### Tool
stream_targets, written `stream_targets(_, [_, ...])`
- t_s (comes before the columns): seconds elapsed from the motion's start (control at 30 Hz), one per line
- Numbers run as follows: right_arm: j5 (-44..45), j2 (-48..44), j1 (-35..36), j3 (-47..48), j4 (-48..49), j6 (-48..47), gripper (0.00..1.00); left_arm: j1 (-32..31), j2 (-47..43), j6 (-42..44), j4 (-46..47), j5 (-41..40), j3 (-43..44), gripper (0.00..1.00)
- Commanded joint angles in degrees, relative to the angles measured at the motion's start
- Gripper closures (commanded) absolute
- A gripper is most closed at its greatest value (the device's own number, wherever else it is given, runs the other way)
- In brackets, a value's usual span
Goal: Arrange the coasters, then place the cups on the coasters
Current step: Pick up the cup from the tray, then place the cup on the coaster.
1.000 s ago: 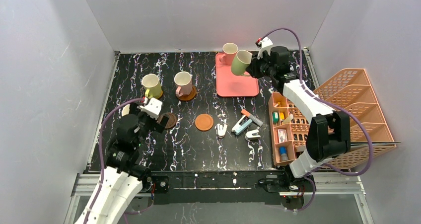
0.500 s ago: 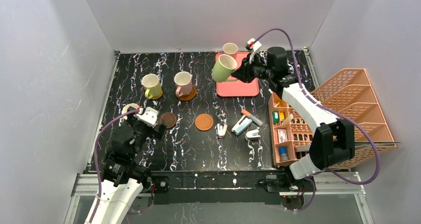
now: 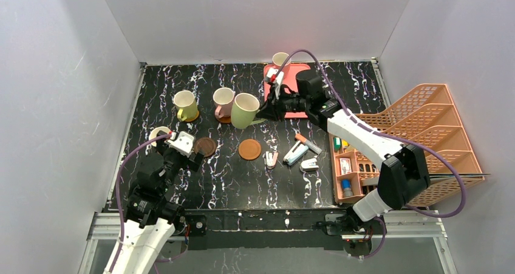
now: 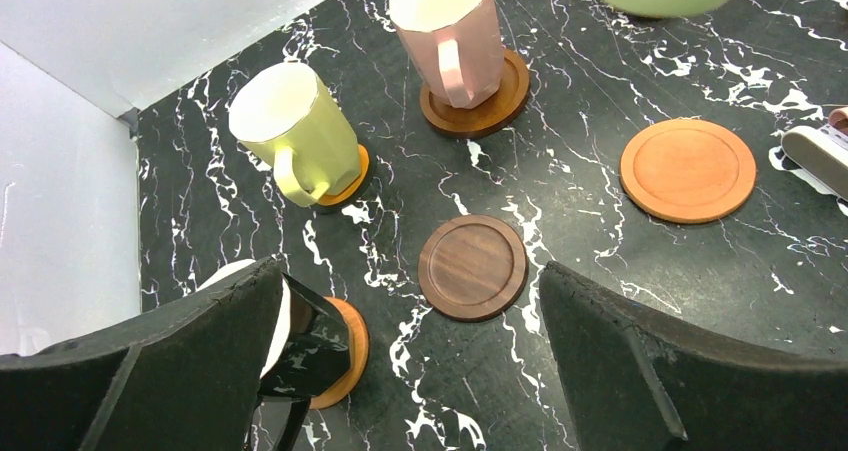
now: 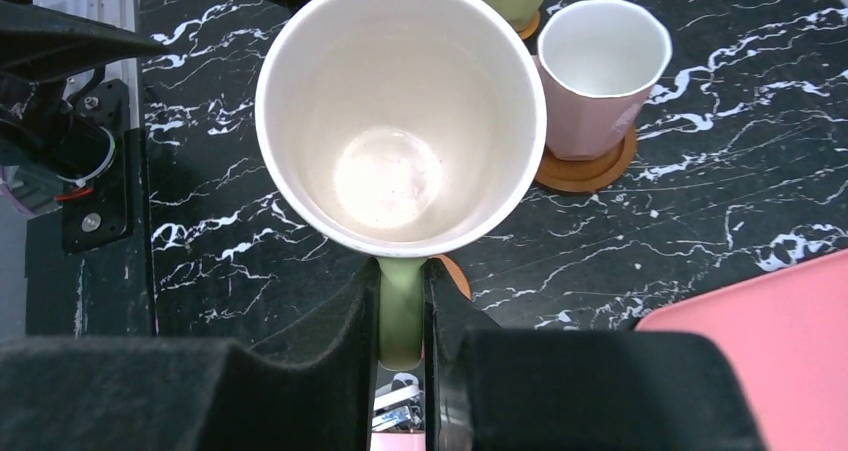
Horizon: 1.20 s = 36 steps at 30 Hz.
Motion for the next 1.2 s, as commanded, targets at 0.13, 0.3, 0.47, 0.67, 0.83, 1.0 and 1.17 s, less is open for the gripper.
stream_targets(0.13, [1.9,1.1,4.4,0.4,6.7,0.9,0.99,0.1,-1.7,0.4,-0.8,0.6,-0.3,0.02])
stream_targets(0.3, [3.8,2.6,6.8,0.2,7.4,0.6,0.99,0.2,-3.5,0.7,-1.2,0.6,-0.1,0.02])
stream_targets(0.47, [5.9,4.4,8.4,0.5,7.4,0.2,0.99,0.2,-2.9,0.8,-1.5,0.6,-0.1,0.02])
stream_targets(0.67, [7.8,6.2,10.5,0.8,7.4,-0.5,0.99,0.3,-2.5,0.9,-1.3,0.6,-0.2,0.02])
stream_targets(0.83, [10.8,8.0,12.6,1.6,6.8,-1.9,0.99,0.4,-2.8,1.0,-1.4,1.4,-0.2,0.02])
stream_targets(1.0, [12.0,9.6,13.9,2.0,6.2,-3.1,0.99,0.6,-2.8,1.0,-1.5,2.0,-0.2,0.02])
stream_targets(1.17, [12.6,11.1,15.5,2.9,4.9,-4.6,0.99,0.9,-2.3,1.1,-1.8,2.5,0.0,0.02])
